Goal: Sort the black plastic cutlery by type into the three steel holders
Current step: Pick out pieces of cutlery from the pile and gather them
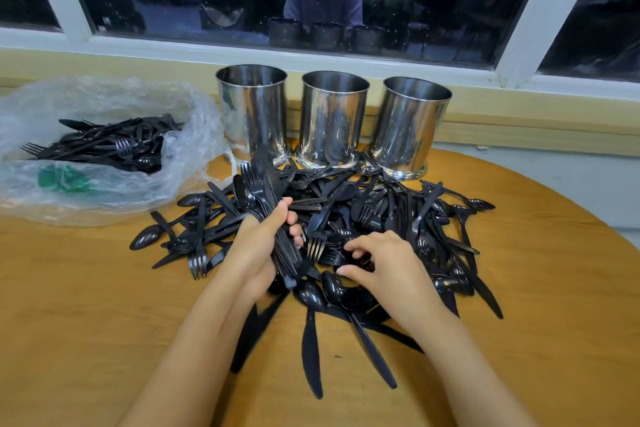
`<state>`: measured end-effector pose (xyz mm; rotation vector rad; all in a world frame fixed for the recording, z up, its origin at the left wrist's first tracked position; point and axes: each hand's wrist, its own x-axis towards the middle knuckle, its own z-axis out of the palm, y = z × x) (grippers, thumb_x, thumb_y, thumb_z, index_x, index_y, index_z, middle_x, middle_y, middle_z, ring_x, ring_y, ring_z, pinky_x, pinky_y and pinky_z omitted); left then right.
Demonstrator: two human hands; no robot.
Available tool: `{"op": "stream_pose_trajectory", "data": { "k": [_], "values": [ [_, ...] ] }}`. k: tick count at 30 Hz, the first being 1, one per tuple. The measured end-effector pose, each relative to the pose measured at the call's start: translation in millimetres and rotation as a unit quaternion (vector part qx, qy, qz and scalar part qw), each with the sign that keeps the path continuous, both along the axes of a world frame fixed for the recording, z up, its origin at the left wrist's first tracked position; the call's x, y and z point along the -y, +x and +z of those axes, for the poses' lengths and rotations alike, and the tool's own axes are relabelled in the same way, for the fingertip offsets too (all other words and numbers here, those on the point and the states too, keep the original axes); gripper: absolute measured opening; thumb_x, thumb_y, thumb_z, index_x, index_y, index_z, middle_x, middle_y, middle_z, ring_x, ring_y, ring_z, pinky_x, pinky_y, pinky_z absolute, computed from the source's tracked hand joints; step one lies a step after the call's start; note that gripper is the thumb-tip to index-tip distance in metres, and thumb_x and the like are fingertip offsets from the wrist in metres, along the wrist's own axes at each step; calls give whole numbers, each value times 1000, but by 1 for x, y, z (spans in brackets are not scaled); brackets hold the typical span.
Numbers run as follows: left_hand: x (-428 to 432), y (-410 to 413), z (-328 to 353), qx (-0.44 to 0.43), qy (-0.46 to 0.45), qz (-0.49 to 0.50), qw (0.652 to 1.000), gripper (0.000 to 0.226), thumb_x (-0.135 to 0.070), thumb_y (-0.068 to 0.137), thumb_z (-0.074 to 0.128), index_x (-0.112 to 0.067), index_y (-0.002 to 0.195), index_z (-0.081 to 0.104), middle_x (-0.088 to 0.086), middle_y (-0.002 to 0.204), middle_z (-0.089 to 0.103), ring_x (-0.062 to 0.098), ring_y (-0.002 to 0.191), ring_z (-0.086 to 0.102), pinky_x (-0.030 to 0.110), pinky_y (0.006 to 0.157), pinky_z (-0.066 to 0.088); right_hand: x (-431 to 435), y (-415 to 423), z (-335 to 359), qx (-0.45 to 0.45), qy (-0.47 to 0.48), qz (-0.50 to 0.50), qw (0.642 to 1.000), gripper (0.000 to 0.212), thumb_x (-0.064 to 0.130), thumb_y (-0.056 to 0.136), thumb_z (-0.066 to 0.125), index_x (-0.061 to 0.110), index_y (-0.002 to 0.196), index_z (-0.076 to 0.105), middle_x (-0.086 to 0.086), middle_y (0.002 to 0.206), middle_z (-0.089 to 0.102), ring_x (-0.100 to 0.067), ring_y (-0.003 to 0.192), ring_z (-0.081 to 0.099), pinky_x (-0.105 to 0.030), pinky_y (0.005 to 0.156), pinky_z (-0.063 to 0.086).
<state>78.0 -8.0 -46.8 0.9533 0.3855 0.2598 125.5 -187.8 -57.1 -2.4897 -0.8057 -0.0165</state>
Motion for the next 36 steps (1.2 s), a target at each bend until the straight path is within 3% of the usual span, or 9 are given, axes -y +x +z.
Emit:
{"op": "stream_pose_trajectory", "data": {
  "k": [7,12,16,20,24,28,31,34,36],
  "values": [
    [2,0,-1,2,-4,-1,1000,28,-15,102,47,-6,129,49,0,69,49,12,58,45,23,53,47,-4,2,-1,123,-97,16,988,31,41,99,48,33,125,62,14,106,64,-9,106,47,-22,75,46],
    [2,1,-3,-1,-3,-6,1000,24,-15,102,47,-7,124,51,-1,68,50,12,58,46,24,54,47,1,9,-2,98,-10,-25,995,21,36,97,55,33,111,69,15,97,65,-6,97,51,-22,74,45],
    [3,0,-3,0,-1,-9,1000,20,-15,102,48,-8,120,53,0,69,49,12,59,46,24,57,46,3,15,0,90,108,-60,988,11,28,93,62,28,97,72,17,82,60,5,73,44,-17,66,39],
    [5,0,-1,0,-4,-11,1000,16,-14,101,48,-8,114,54,0,69,49,12,58,46,24,56,46,4,18,-1,80,97,-49,991,9,26,94,60,28,98,68,18,82,57,8,74,42,-10,62,30],
    [4,-1,0,-2,-5,-9,1000,14,-14,102,48,-9,112,55,-1,69,50,11,58,47,24,57,45,4,18,-2,77,145,-37,986,9,21,92,62,24,96,70,19,87,62,3,80,46,-18,73,40],
    [4,-1,0,1,3,-17,1000,12,-15,102,47,-9,108,55,-1,68,51,11,58,47,25,58,45,4,13,22,114,360,-60,924,12,12,90,64,23,92,70,17,83,65,0,75,57,-13,71,45],
    [6,-3,2,-2,-6,-24,1000,10,-15,101,48,-10,105,56,0,71,52,12,60,49,25,58,47,10,14,38,4,513,-42,857,17,6,94,57,21,90,64,9,66,60,-8,58,53,-19,59,45],
    [9,-4,4,-20,0,-24,1000,13,-16,101,50,-7,98,59,4,77,61,14,64,54,26,60,50,12,19,43,-128,597,5,792,6,14,95,56,15,94,62,4,73,56,-7,59,45,-17,55,40],
    [10,-5,5,-26,11,-25,999,16,-16,100,50,-6,94,61,5,80,67,16,66,56,27,62,51,13,24,41,-171,615,17,770,12,22,88,61,13,97,60,5,77,52,-6,61,40,-17,55,38]
  ]
}}
